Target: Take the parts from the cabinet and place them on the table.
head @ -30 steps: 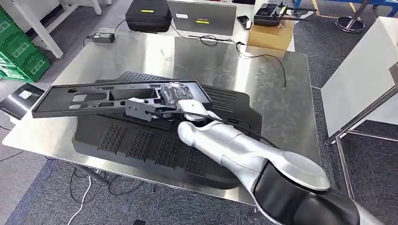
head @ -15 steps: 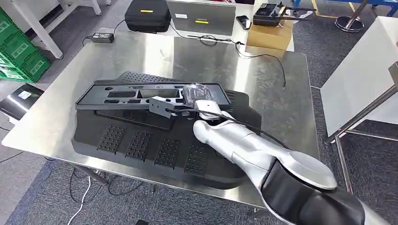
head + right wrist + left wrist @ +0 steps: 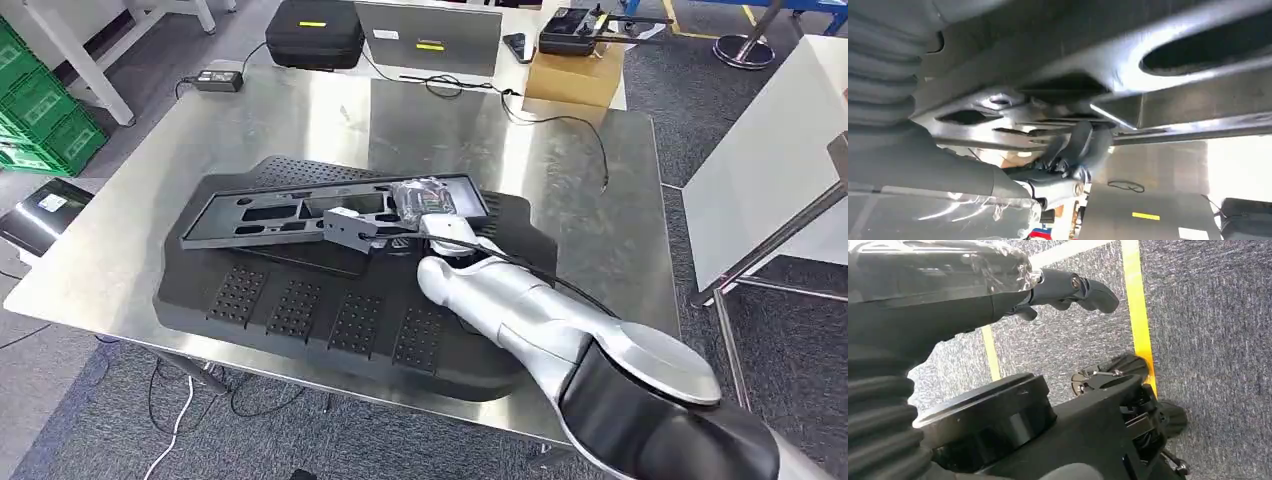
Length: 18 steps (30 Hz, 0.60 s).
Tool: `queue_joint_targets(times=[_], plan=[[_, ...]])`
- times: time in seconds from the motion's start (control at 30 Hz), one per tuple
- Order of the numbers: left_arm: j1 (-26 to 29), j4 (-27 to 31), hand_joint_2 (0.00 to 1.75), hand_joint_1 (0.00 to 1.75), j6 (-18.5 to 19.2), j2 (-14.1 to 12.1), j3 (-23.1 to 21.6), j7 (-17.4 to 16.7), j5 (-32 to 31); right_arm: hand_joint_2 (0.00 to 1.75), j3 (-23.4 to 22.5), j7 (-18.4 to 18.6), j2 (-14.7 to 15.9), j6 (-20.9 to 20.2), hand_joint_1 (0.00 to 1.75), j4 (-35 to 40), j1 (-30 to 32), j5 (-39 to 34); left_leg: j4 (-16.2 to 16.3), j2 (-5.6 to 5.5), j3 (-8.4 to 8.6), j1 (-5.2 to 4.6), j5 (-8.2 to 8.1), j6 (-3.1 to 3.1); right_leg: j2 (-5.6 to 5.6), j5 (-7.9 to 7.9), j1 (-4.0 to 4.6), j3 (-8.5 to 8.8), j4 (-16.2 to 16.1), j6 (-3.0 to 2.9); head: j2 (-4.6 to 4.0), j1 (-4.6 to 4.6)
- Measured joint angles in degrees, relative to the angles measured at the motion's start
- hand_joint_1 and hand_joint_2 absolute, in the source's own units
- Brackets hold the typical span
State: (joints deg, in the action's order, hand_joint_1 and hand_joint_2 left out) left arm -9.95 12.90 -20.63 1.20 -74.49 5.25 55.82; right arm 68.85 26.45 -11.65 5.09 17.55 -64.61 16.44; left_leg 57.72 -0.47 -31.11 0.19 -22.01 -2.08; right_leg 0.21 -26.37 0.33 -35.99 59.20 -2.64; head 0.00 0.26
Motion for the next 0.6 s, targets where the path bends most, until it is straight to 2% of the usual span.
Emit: queue_joint_targets(times=[0.17,0.33,0.43,0.6], plan=[[0.0,0.0,0.00,0.00,0.4,0.0,0.0,-0.1,0.1,0.00,-0.1,-1.2,0.0,0.1,0.00,0.0,0.0,-0.2,0.0,0.00,0.00,0.00,0.00,0.00,0.00,0.00,0.00,0.00,0.0,0.00,0.00,0.00],[0.1,0.0,0.00,0.00,0.7,0.0,0.0,-0.3,0.3,0.00,-1.2,-8.0,0.0,-0.2,0.00,0.0,0.0,-3.1,0.0,0.00,0.00,0.00,0.00,0.00,-0.01,0.00,0.00,0.01,0.0,0.00,0.00,0.00],[0.2,0.0,0.00,0.00,1.3,0.0,0.0,-0.3,0.3,0.00,-2.7,-12.8,0.2,-5.4,0.00,0.2,-0.1,-5.1,0.0,0.00,0.01,0.00,0.00,0.00,0.00,0.00,0.00,0.02,0.0,0.00,0.00,-0.04],[0.3,0.0,0.00,0.00,1.6,0.0,0.0,-0.3,0.2,0.00,-4.2,-14.4,0.8,-9.8,0.00,0.8,-0.6,-5.3,0.0,-0.01,0.01,0.00,0.00,0.00,-0.01,0.00,0.00,0.04,0.0,0.01,0.00,-0.02]])
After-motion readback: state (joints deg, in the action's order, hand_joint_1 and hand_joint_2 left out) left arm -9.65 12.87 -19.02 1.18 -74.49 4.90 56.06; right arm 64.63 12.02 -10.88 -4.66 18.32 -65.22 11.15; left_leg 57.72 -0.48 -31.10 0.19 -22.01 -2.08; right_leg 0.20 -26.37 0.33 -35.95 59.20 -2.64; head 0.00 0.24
